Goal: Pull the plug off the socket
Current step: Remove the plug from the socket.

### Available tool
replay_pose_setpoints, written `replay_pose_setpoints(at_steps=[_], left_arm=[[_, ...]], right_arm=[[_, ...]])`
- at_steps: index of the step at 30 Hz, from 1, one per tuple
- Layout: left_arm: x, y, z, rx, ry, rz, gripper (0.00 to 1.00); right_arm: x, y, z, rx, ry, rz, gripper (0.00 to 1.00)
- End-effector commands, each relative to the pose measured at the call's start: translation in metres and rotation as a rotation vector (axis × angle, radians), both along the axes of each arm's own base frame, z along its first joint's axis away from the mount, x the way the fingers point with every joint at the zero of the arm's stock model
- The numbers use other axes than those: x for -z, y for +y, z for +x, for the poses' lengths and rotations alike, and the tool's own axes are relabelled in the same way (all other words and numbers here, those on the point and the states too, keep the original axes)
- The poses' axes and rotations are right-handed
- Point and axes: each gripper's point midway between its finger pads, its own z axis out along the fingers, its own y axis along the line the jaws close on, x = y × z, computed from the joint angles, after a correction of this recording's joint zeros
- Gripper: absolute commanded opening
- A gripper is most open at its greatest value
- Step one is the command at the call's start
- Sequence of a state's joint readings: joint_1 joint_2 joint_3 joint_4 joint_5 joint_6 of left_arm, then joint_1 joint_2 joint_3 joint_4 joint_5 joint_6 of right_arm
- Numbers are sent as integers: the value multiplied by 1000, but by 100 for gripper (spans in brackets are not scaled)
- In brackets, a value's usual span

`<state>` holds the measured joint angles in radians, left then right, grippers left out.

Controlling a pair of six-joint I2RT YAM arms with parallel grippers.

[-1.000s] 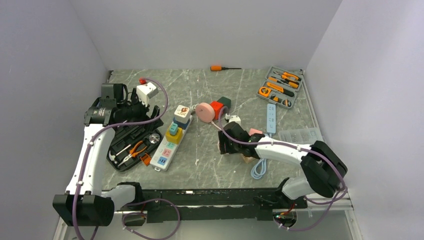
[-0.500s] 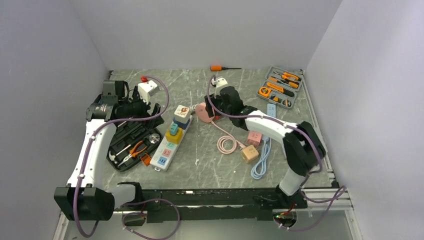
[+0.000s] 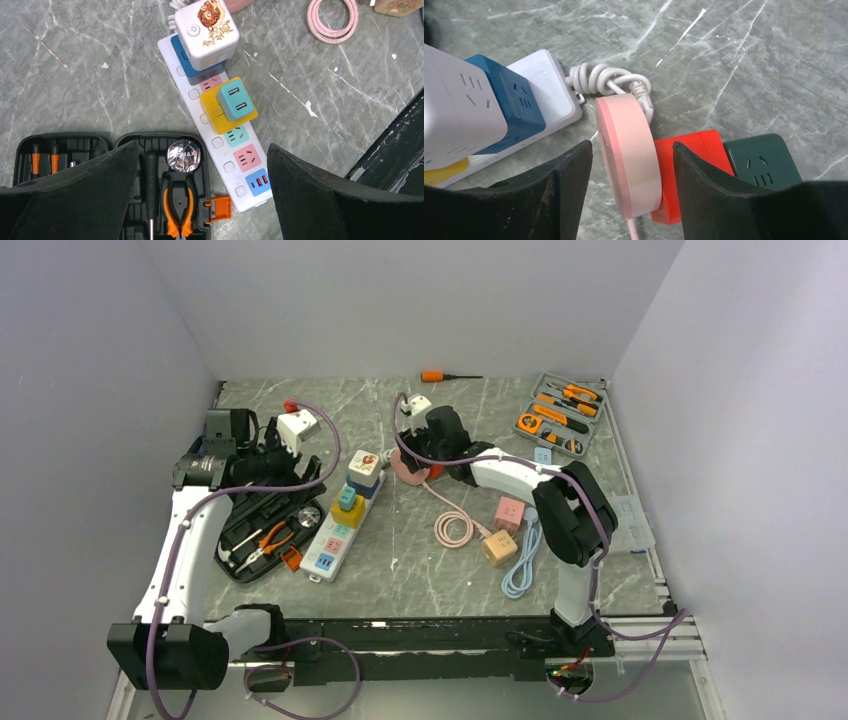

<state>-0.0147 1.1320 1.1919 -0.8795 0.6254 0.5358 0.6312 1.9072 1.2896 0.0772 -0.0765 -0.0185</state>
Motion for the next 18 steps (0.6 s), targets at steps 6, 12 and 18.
replay_pose_setpoints(at_steps=[6,12,18], left_arm=[[-7,1,2,17,-66,22,99],[-7,1,4,19,-68,21,99],[-15,-4,12,22,-72,-11,99]], right_arm=[[10,23,-12,-93,-31,-46,48],[25,25,-32,-112,-12,-64,0],[-11,3,-48,-39,-355,-177,0]])
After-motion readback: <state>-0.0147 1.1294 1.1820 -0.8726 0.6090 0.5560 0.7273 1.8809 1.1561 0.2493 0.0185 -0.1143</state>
